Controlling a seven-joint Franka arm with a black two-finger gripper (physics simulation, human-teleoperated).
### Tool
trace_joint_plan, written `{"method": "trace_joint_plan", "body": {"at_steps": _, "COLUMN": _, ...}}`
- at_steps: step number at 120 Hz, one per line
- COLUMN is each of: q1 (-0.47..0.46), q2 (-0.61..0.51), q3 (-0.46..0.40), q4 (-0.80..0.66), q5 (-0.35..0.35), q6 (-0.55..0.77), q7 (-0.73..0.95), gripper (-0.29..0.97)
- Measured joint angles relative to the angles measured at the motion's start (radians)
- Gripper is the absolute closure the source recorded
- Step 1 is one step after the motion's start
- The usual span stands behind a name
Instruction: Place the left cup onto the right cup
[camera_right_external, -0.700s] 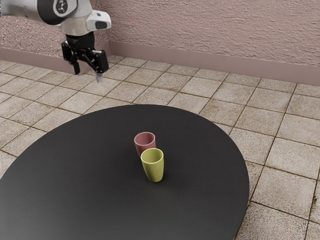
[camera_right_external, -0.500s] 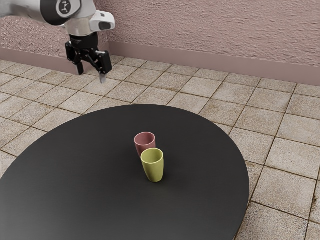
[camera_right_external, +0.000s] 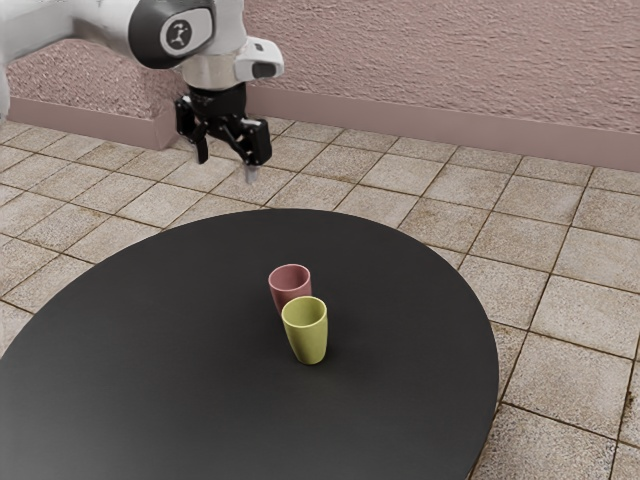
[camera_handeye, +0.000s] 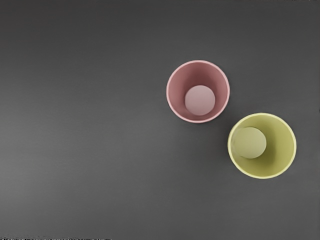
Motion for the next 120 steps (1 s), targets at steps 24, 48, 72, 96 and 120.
{"method": "trace_joint_plan", "body": {"at_steps": 24, "q1": 0.007, "q2": 0.042, "q3": -0.03, "q4": 0.021, "q5": 0.003, "q6": 0.003, "q7": -0.119, "gripper": 0.0}}
{"method": "trace_joint_plan", "body": {"at_steps": 48, "q1": 0.004, "q2": 0.08, "q3": -0.049, "q4": 0.023, "q5": 0.003, "q6": 0.024, "q7": -0.226, "gripper": 0.0}}
{"method": "trace_joint_plan", "body": {"at_steps": 72, "q1": 0.004, "q2": 0.122, "q3": -0.066, "q4": 0.023, "q5": 0.002, "q6": 0.075, "q7": -0.311, "gripper": 0.0}}
{"method": "trace_joint_plan", "body": {"at_steps": 96, "q1": 0.003, "q2": 0.146, "q3": -0.085, "q4": 0.023, "q5": 0.003, "q6": 0.109, "q7": -0.382, "gripper": 0.0}}
{"method": "trace_joint_plan", "body": {"at_steps": 120, "q1": 0.003, "q2": 0.167, "q3": -0.09, "q4": 0.02, "q5": 0.003, "q6": 0.142, "q7": -0.434, "gripper": 0.0}}
